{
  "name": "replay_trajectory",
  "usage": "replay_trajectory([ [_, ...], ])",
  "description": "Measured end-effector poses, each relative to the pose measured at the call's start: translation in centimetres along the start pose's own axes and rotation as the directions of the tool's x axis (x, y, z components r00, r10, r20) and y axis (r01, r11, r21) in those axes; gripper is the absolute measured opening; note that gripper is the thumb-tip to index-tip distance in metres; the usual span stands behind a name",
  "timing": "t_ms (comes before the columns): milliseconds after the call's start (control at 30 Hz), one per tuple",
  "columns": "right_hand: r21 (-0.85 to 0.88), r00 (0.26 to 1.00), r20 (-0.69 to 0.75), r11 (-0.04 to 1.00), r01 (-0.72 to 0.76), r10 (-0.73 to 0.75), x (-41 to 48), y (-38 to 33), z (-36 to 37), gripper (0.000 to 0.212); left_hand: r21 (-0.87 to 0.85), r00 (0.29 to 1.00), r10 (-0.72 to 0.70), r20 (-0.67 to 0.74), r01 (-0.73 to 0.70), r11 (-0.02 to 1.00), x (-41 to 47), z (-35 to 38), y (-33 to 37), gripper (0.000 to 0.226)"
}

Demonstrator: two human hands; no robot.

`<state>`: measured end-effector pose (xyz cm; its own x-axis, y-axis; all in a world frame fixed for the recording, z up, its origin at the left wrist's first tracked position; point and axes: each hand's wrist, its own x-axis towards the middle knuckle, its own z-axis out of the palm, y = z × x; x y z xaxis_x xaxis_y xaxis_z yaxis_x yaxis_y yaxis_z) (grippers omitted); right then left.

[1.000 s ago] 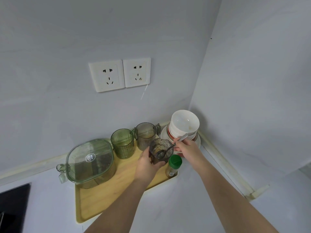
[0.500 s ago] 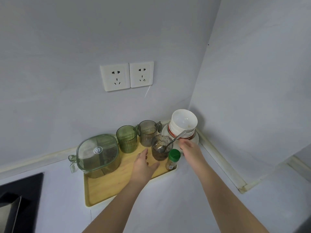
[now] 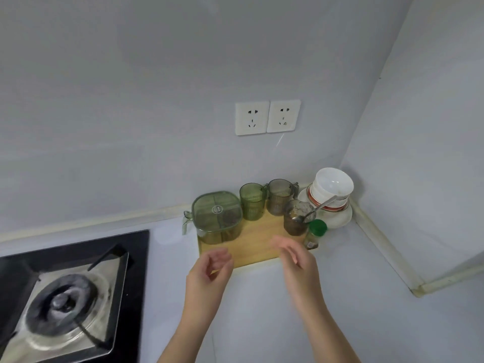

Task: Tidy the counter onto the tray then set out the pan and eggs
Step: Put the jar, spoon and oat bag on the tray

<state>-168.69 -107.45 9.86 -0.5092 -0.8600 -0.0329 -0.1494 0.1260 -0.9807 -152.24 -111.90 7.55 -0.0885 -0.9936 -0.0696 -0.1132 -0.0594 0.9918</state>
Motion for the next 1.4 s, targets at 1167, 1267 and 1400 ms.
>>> replay_trajectory([
  [1167, 0.083, 0.378, 0.919, 0.991, 0.102, -0.115, -48.1, -12.1, 51.8, 0.025, -0.130, 0.535, -0.084, -0.841, -0.049, 0.990, -36.0, -62.8, -5.5, 0.011],
  [1267, 0.087, 0.356, 0.928, 0.992, 0.091, -0.114, -48.9, -12.2, 56.9, 0.025, -0.117, 0.519, -0.080, -0.851, -0.040, 0.992, -34.8, -67.6, -6.0, 0.011],
  [1400, 0.115, 0.341, 0.931, 0.992, 0.052, -0.126, -49.8, -13.1, 65.5, 0.024, -0.078, 0.486, -0.058, -0.872, -0.021, 0.997, -32.6, -75.6, -6.5, 0.011],
])
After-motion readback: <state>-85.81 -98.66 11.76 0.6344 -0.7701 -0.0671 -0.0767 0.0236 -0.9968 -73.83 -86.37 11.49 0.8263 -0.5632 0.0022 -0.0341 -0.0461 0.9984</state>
